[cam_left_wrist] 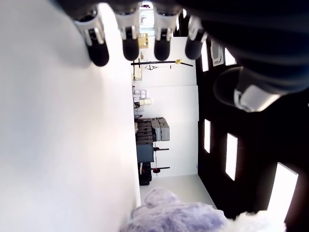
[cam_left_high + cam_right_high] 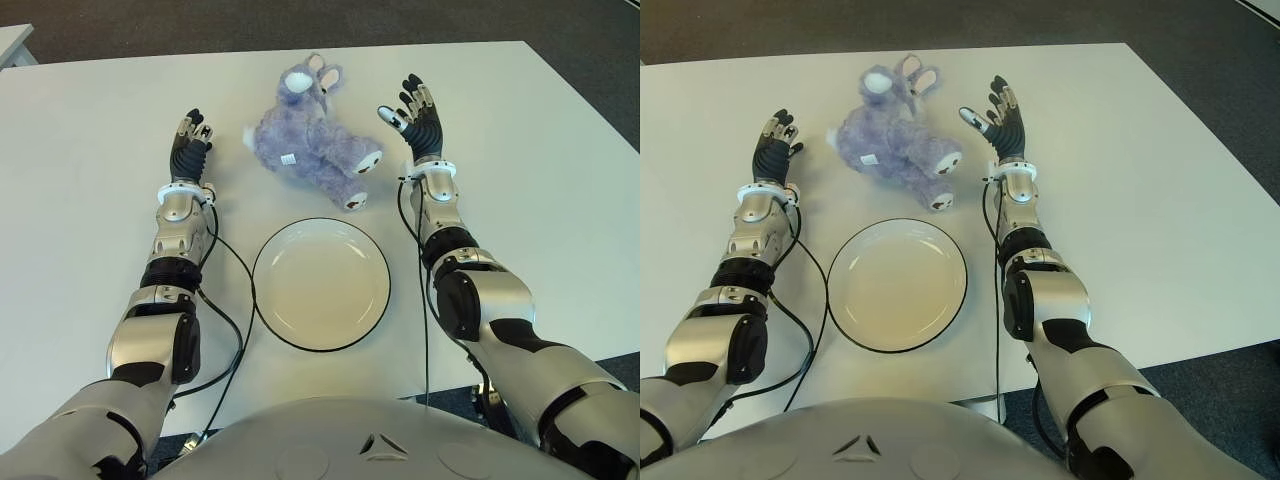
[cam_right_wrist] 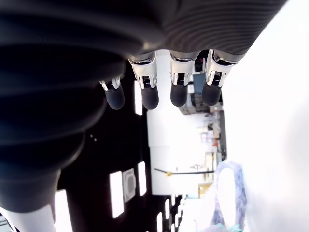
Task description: Put the doll into the plate.
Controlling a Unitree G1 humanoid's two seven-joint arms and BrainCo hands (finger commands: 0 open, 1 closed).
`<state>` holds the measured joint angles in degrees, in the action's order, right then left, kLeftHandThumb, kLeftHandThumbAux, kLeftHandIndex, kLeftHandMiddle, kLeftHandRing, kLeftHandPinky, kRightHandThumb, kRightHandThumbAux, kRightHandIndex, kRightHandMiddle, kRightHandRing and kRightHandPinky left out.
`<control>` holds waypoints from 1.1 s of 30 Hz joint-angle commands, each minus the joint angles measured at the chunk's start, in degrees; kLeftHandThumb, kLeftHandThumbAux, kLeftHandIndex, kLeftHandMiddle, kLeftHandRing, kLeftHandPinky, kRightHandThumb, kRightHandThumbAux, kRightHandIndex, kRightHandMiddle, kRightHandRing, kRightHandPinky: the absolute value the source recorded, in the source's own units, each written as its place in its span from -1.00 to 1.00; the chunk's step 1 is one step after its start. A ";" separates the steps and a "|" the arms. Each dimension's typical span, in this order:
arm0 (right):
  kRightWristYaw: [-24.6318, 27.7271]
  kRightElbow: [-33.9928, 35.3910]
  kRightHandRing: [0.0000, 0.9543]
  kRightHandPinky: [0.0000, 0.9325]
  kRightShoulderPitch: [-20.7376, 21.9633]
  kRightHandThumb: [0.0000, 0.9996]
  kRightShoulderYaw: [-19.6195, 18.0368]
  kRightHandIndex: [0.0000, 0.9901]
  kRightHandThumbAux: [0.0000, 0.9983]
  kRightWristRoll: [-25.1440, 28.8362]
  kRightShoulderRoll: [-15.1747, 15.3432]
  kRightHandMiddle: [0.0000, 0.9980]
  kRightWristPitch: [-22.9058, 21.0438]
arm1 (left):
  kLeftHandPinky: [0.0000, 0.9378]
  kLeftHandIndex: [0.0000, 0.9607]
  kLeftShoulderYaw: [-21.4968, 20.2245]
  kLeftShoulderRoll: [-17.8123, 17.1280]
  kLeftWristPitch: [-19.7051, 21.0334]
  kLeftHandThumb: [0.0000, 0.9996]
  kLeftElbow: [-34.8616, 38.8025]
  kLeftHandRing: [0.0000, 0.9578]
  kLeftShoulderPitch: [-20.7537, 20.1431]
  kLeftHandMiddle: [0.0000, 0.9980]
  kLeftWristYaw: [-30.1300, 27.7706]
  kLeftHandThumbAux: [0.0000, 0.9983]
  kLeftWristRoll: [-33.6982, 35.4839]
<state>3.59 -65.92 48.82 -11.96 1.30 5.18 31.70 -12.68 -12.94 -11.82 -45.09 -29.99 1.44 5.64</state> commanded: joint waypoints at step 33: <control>10.16 20.77 -0.94 -0.92 -7.06 -0.91 3.27 -0.94 0.34 2.16 6.20 -0.91 -7.01 | -0.87 -1.00 0.04 1.20 2.33 0.20 -0.81 -0.97 2.34 -1.00 0.75 -0.25 -0.09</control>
<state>13.53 -46.67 43.03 -9.52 3.71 11.01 26.43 -12.68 -12.70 -11.58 -44.82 -29.97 1.54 5.64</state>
